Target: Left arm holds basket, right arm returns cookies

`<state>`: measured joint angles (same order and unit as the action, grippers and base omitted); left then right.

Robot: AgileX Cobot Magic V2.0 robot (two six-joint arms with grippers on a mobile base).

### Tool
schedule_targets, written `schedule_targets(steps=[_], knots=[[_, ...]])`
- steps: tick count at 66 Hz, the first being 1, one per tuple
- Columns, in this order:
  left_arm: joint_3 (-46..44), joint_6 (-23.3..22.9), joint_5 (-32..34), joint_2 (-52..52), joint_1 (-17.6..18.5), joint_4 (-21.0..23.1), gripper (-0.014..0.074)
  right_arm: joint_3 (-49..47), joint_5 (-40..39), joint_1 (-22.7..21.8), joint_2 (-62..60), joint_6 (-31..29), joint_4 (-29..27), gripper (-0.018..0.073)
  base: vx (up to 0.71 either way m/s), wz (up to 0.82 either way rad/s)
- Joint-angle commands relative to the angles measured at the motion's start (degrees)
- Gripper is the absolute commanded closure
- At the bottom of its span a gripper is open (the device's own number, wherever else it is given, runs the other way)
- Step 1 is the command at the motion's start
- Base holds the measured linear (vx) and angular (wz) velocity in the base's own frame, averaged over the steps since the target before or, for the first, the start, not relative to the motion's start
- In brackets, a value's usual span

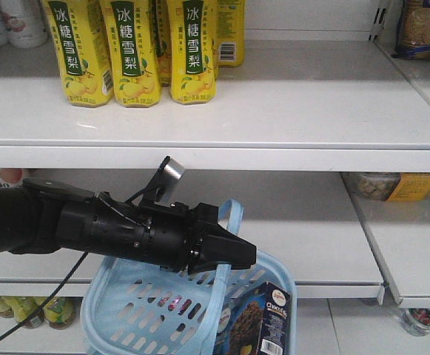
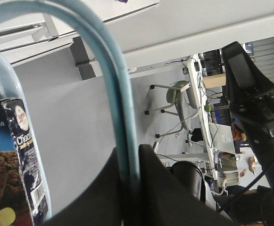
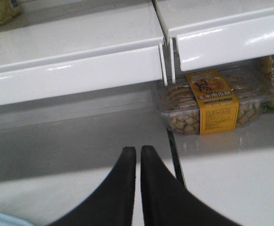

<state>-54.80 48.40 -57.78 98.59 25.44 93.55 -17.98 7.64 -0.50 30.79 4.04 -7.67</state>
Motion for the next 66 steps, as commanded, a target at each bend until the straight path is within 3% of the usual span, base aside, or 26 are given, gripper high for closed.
schedule_targets(steps=[1,19,38,50,66], knots=[[-2.0,3.4,1.8,-2.9,-0.4,5.4,0.0599,-2.1,-4.8,-0.1,1.9,-0.2,-0.4,0.0562,0.0,0.0],[-2.0,3.4,1.8,-2.9,-0.4,5.4,0.0599,-2.1,-3.0,-0.1,2.7,-0.2,-1.6,0.0491,0.0,0.0],[-2.0,3.4,1.8,-2.9,-0.4,5.4,0.0599,-2.1,2.2,1.1,2.7,-0.5,-11.1,0.0244,0.0,0.0],[-2.0,3.4,1.8,-2.9,-0.4,5.3,0.0599,-2.1,2.8,7.7,2.7,-1.5,-15.8,0.013,0.0,0.0],[-2.0,3.4,1.8,-2.9,-0.4,5.3,0.0599,-2.1,8.4,19.8,8.4,-1.9,-21.8,0.0115,0.0,0.0]])
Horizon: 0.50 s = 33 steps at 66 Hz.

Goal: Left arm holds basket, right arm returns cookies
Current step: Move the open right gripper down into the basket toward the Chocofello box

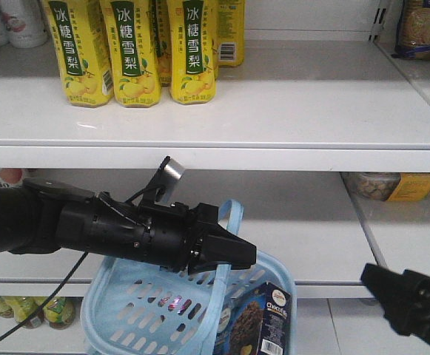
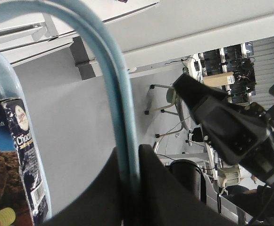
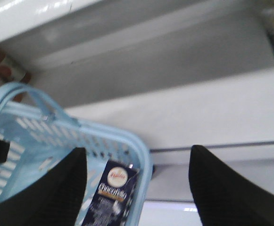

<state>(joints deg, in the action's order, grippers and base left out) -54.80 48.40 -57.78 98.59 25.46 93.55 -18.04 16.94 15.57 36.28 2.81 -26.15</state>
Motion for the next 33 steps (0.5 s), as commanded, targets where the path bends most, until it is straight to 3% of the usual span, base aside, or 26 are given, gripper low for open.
schedule_targets(steps=[1,17,33], knots=[[-2.0,3.4,1.8,-2.9,-0.4,5.3,0.0599,-2.1,-0.5,4.7,3.8,-0.7,-4.1,0.0115,0.0,0.0],[-2.0,3.4,1.8,-2.9,-0.4,5.3,0.0599,-2.1,-4.4,15.9,15.7,-5.7,-13.1,0.0115,0.0,0.0],[-2.0,3.4,1.8,-2.9,-0.4,5.3,0.0599,-2.8,-8.9,20.5,23.6,-7.3,-18.4,0.0103,0.0,0.0]])
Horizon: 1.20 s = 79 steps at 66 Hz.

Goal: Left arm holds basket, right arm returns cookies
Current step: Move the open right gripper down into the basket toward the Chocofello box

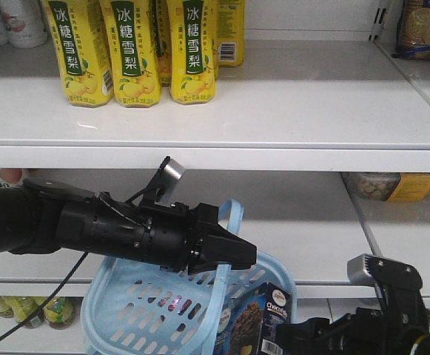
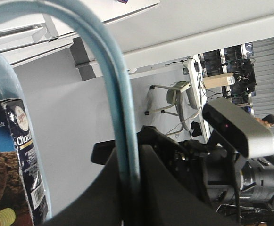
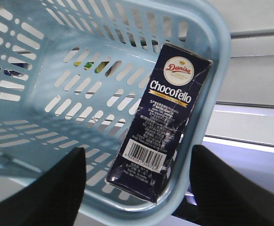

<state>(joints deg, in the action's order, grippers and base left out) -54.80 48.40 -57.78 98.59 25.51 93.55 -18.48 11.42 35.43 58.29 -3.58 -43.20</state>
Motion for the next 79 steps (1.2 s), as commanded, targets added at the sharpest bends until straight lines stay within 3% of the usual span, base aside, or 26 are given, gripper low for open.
schedule_targets(steps=[1,18,55,79], knots=[[-2.0,3.4,1.8,-2.9,-0.5,5.3,0.0599,-2.8,-3.3,0.7,2.0,-0.9,-1.4,0.01,0.0,0.0],[-2.0,3.4,1.8,-2.9,-0.5,5.3,0.0599,-8.9,-1.5,0.6,8.7,-1.1,-1.3,0.0057,0.0,0.0],[-2.0,3.4,1.8,-2.9,-0.5,5.3,0.0599,-9.2,-3.2,0.6,17.7,-1.1,-2.4,0.006,0.0,0.0],[-2.0,3.4,1.8,-2.9,-0.5,5.4,0.0599,-13.7,0.0,0.6,21.0,-2.4,-2.4,0.006,0.0,0.0]])
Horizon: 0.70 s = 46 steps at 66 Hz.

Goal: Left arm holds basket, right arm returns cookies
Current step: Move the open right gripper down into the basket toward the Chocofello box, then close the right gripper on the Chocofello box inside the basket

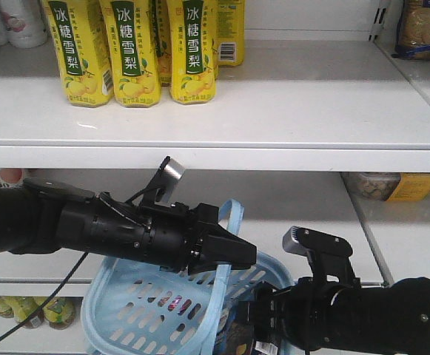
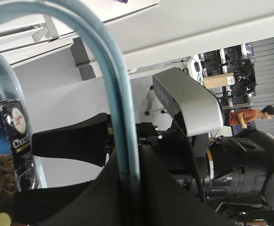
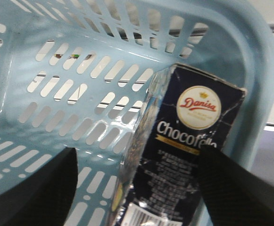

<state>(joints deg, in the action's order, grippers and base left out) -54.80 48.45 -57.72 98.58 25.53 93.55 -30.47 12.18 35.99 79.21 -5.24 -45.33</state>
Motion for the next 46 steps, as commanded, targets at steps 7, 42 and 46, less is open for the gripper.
schedule_targets(steps=[7,42,46], knots=[[-2.0,3.3,1.8,-2.9,-0.5,5.4,0.0599,-1.7,-0.7,0.1,2.0,-0.7,-0.2,0.006,0.0,0.0],[-2.0,3.3,1.8,-2.9,-0.5,5.3,0.0599,-1.7,0.3,0.1,6.7,-1.8,-2.2,0.006,0.0,0.0],[-2.0,3.3,1.8,-2.9,-0.5,5.3,0.0599,-1.7,0.6,0.1,6.7,-1.8,-2.2,0.006,0.0,0.0]])
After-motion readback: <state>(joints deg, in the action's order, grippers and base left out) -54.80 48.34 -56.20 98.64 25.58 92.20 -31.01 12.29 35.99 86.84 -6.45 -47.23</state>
